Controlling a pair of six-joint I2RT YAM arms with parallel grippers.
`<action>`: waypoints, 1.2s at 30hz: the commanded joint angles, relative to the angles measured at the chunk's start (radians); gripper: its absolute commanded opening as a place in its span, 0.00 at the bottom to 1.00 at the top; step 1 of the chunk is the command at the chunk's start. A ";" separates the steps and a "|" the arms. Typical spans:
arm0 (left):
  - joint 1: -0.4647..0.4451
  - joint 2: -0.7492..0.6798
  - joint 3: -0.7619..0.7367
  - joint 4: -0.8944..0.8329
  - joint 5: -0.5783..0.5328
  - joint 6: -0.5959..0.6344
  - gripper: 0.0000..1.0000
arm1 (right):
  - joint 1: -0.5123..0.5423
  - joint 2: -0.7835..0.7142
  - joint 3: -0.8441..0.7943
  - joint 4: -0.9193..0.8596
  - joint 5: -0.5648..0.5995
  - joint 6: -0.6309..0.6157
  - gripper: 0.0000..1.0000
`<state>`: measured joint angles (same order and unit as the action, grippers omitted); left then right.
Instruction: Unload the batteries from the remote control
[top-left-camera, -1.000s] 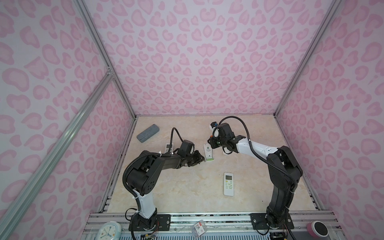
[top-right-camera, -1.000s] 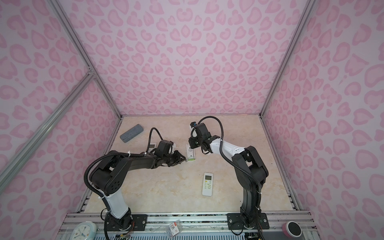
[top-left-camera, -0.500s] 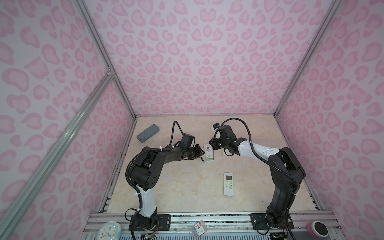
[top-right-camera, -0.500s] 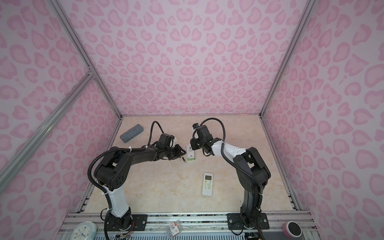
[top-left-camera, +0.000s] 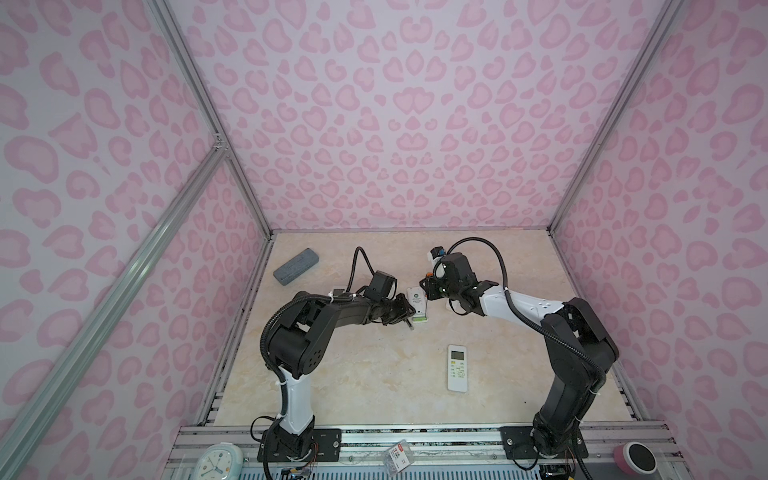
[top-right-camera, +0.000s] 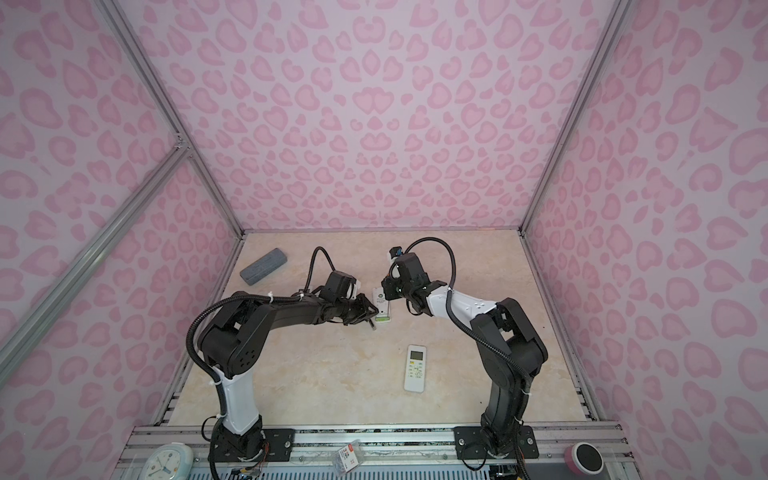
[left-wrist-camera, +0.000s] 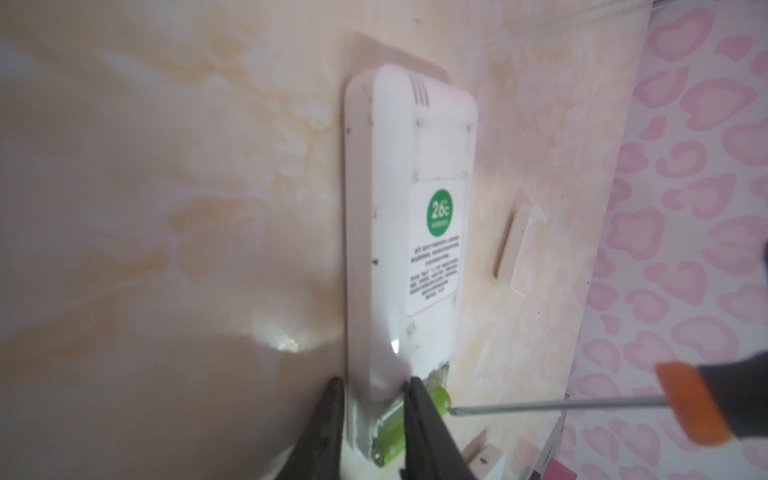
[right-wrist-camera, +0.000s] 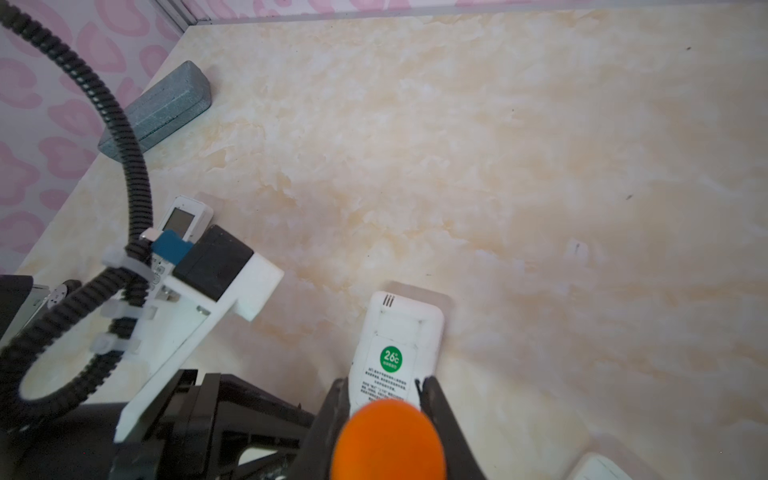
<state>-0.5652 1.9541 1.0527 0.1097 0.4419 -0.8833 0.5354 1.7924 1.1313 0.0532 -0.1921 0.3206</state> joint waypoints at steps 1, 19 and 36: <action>-0.032 0.013 0.005 0.034 -0.002 -0.027 0.27 | -0.012 -0.016 -0.017 0.031 0.028 0.003 0.00; -0.061 -0.037 0.092 -0.049 -0.025 0.058 0.28 | -0.053 -0.102 -0.121 0.060 0.244 0.230 0.00; 0.030 0.131 0.285 -0.171 -0.003 0.152 0.27 | 0.015 -0.112 -0.199 0.089 0.526 0.475 0.00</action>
<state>-0.5339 2.0628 1.3266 -0.0483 0.4274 -0.7498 0.5491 1.6772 0.9421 0.0917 0.2852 0.7372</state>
